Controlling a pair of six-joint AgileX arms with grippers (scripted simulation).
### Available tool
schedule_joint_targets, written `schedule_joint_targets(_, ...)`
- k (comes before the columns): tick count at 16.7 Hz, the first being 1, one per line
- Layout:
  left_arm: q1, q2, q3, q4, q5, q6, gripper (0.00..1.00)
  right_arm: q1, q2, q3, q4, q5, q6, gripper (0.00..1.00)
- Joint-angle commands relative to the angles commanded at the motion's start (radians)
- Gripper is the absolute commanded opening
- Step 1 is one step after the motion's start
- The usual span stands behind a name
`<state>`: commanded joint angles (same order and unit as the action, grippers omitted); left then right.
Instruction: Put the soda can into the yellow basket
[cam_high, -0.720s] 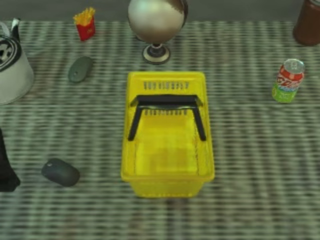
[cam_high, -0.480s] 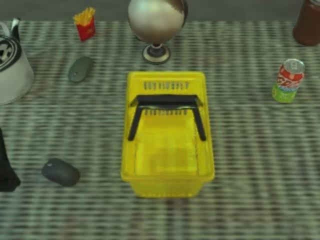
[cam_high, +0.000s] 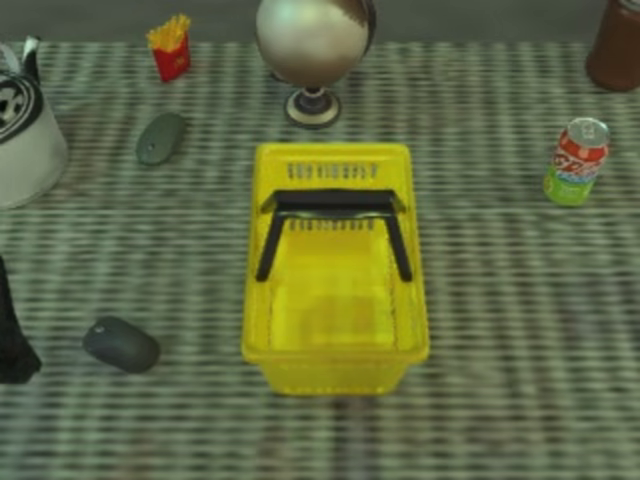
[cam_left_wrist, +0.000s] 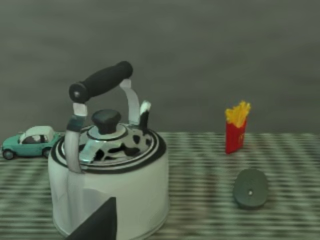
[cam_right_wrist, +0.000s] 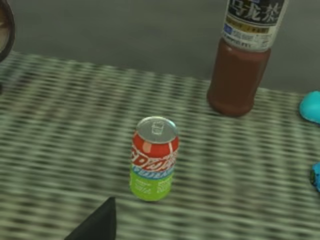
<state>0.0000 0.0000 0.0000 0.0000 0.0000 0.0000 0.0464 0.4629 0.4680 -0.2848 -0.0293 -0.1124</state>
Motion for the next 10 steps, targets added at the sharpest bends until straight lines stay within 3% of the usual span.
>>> schedule_joint_targets(10, 0.0, 0.0, 0.0, 0.0, 0.0, 0.0, 1.0, 0.043, 0.99, 1.013, -0.612, 0.001, -0.241, 1.0)
